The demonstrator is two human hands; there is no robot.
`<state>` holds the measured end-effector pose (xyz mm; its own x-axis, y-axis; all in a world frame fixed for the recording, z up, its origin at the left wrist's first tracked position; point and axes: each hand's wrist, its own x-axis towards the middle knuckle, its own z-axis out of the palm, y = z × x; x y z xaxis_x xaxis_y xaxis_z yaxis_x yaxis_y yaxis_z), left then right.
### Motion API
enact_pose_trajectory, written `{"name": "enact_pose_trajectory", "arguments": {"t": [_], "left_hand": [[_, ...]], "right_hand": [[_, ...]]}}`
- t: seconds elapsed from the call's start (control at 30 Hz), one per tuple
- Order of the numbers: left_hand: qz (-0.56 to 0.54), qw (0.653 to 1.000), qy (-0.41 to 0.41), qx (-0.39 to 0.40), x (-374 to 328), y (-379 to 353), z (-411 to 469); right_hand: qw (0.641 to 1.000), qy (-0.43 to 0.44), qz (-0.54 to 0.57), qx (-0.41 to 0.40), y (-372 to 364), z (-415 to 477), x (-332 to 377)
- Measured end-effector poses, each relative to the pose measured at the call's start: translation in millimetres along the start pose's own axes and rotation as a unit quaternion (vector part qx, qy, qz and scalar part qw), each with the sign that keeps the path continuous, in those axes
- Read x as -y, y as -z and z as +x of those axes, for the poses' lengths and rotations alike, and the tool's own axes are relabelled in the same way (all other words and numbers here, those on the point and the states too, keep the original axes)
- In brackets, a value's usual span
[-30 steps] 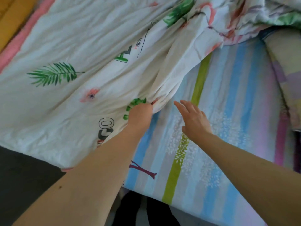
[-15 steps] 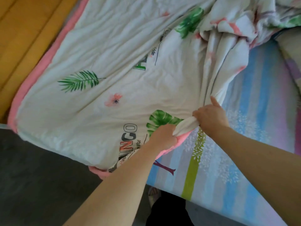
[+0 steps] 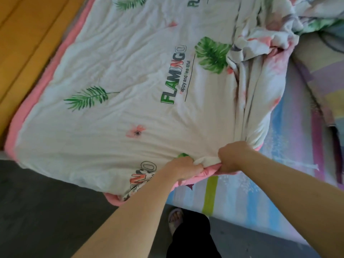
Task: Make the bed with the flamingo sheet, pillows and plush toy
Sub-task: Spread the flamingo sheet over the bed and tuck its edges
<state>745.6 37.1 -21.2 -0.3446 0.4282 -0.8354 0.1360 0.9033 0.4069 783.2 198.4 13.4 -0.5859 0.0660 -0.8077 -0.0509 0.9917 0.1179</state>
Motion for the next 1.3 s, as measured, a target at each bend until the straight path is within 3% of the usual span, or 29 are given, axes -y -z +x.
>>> {"name": "enact_pose_trajectory", "arguments": {"t": [0.13,0.27,0.37,0.47,0.53,0.67,0.8,1.13,1.3], "left_hand": [[0.029,1.000,0.013,0.000,6.5,-5.9,5.5],[-0.013,0.999,0.040,0.016,13.6,-18.0,10.0],[0.074,0.997,0.031,-0.013,19.5,-16.7,12.5],[0.060,0.998,0.010,-0.022,24.0,-15.6,20.6],[0.065,0.997,0.012,-0.043,23.4,-13.1,21.7],[-0.033,0.998,-0.016,-0.054,16.4,5.4,29.7],[-0.099,0.990,-0.013,-0.095,-12.7,28.4,51.1],[-0.080,0.959,-0.048,-0.267,-138.6,26.9,123.1],[-0.058,0.963,-0.041,-0.260,-164.1,26.5,149.1]], "right_hand": [[1.000,0.016,-0.002,0.026,-8.4,3.7,7.0],[0.997,0.071,-0.012,0.037,-25.4,5.2,7.6],[0.995,0.073,-0.027,-0.056,-36.5,8.8,3.4],[0.988,0.024,-0.002,-0.150,-37.0,14.7,-9.0],[0.986,-0.001,0.012,-0.166,-35.3,17.6,-21.4],[0.987,-0.028,0.004,-0.157,-35.8,23.0,-45.9],[0.987,-0.025,0.005,-0.160,-32.3,30.2,-73.4],[0.972,0.014,-0.084,-0.220,-27.2,60.7,-176.4],[0.944,0.060,-0.161,-0.282,-1.6,90.4,-214.6]]}}
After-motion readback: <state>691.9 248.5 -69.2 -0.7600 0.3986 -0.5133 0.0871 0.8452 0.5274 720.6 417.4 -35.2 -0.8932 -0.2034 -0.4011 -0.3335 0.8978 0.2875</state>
